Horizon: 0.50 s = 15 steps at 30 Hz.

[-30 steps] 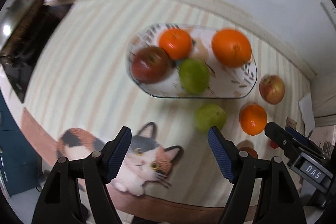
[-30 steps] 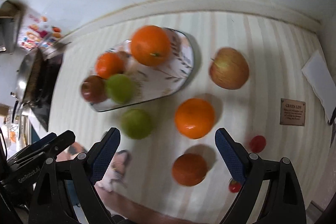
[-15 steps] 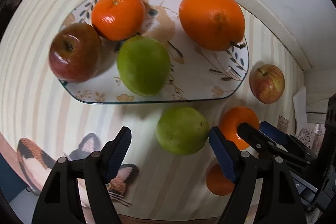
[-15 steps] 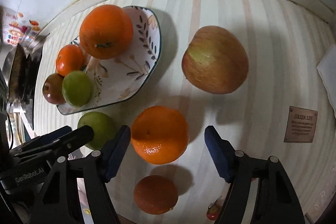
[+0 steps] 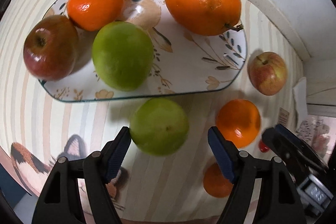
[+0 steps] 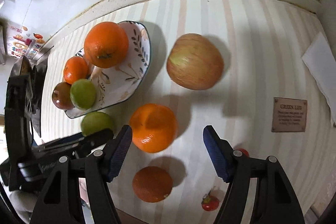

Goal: Organize fruits
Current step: 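Grasp the second green apple with the left tool while the right tool grasps an orange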

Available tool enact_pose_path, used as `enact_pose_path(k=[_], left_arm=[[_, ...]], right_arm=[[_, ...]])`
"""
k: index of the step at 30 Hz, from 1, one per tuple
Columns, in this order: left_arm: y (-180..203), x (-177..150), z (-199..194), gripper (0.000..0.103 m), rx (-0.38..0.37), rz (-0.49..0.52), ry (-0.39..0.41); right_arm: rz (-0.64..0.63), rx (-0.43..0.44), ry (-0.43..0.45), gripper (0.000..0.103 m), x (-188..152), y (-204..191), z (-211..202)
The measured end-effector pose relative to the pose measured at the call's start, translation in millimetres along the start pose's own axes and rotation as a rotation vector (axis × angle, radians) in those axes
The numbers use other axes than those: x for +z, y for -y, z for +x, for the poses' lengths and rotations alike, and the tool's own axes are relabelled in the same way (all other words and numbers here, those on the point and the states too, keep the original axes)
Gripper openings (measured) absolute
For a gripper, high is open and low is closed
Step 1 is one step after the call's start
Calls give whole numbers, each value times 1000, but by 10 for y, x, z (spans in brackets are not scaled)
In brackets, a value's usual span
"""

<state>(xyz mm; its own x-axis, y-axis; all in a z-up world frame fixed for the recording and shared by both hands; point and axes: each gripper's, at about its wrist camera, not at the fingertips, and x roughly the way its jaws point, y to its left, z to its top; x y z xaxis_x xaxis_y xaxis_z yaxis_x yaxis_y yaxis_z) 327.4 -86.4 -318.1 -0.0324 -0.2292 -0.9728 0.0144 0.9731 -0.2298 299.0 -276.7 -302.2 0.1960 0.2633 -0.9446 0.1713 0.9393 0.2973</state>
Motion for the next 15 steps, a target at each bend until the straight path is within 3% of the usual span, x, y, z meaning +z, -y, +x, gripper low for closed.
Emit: enact_pose_path(k=[2,8,15], left_arm=[[25,5,50,53,40,25,5],[-65,-134,-9,53,72,27,31],[-451,-539,-120,53,102,3,5]], right_arm=[[4,0,-6,73,-24,23,14],[-28,0,-18,73,-11,-73,163],[-89,15,-66,72,47,-314,455]])
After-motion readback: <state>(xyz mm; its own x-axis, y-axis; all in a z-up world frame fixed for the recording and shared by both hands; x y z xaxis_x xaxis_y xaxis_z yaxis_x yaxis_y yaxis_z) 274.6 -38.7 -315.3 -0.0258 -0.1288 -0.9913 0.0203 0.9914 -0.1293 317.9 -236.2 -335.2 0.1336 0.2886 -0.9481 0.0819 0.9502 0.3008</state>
